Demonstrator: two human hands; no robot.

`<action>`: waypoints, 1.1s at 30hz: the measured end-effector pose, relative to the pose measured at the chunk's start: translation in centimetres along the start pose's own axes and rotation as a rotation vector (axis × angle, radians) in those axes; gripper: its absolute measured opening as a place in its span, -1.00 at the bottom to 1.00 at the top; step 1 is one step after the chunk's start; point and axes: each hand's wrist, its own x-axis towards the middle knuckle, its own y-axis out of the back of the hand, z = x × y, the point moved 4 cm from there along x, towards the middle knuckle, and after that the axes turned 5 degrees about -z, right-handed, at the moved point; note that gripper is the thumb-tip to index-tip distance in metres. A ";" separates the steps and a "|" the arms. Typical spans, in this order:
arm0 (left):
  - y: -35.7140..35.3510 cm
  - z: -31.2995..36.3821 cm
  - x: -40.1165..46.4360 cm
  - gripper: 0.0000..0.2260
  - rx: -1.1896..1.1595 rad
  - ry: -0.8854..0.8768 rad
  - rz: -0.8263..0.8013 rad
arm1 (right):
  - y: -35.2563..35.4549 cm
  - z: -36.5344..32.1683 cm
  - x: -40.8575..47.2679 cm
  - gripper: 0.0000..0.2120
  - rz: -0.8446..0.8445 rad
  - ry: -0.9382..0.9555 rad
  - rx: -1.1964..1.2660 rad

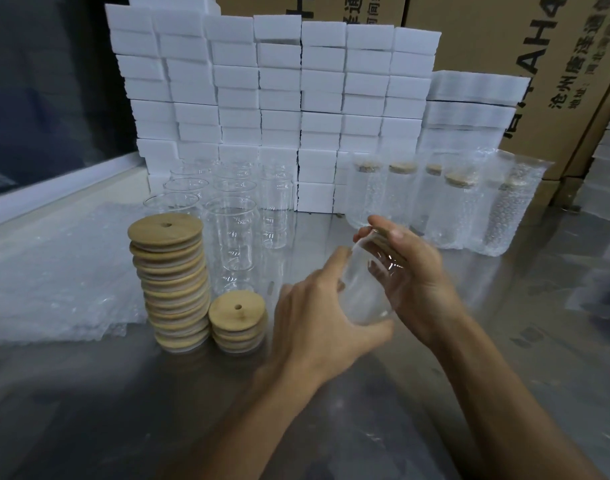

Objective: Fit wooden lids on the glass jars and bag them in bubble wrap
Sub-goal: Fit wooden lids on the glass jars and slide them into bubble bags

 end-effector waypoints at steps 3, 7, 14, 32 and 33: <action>0.8 0.2 0.2 -0.20 0.331 -0.100 0.161 | -0.6 0.7 -0.1 -0.61 0.104 0.011 -0.083; 0.5 -0.7 0.2 -0.22 -0.044 0.002 -0.019 | -0.3 0.4 -0.2 -0.60 0.021 -0.006 0.011; -1.1 -1.6 0.3 -0.32 -0.491 0.075 -0.243 | -0.1 -0.1 -0.5 -0.54 -0.151 -0.015 -0.057; 2.2 0.0 0.5 -0.32 0.030 0.157 -0.029 | 0.1 4.9 -0.2 -0.18 -0.008 -0.053 -0.581; 3.2 0.6 0.8 -0.42 0.025 0.135 0.000 | 0.3 5.0 -0.1 -0.18 -0.006 -0.056 -0.572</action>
